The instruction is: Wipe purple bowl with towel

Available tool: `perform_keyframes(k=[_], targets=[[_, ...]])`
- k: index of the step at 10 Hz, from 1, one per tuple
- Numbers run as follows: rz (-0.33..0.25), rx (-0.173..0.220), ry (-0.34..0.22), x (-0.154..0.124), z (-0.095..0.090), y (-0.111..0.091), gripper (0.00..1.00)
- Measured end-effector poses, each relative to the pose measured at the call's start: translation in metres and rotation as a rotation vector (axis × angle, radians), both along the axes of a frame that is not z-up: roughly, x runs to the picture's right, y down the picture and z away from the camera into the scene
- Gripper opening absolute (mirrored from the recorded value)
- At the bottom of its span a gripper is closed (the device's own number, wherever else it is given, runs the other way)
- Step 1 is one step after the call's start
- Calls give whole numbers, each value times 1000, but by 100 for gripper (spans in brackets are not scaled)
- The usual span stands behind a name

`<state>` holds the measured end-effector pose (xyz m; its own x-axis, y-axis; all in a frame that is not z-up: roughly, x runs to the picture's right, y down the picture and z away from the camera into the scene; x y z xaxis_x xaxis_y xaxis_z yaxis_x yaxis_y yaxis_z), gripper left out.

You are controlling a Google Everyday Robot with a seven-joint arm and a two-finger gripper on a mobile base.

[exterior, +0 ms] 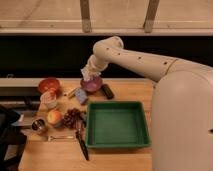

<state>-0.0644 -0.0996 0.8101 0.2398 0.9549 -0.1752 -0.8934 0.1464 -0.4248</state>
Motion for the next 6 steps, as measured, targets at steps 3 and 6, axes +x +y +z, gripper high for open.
perform_keyframes(k=[3, 6], targets=[[-20, -36, -25, -14, 14, 4, 0], [-55, -91, -53, -52, 48, 19, 0]])
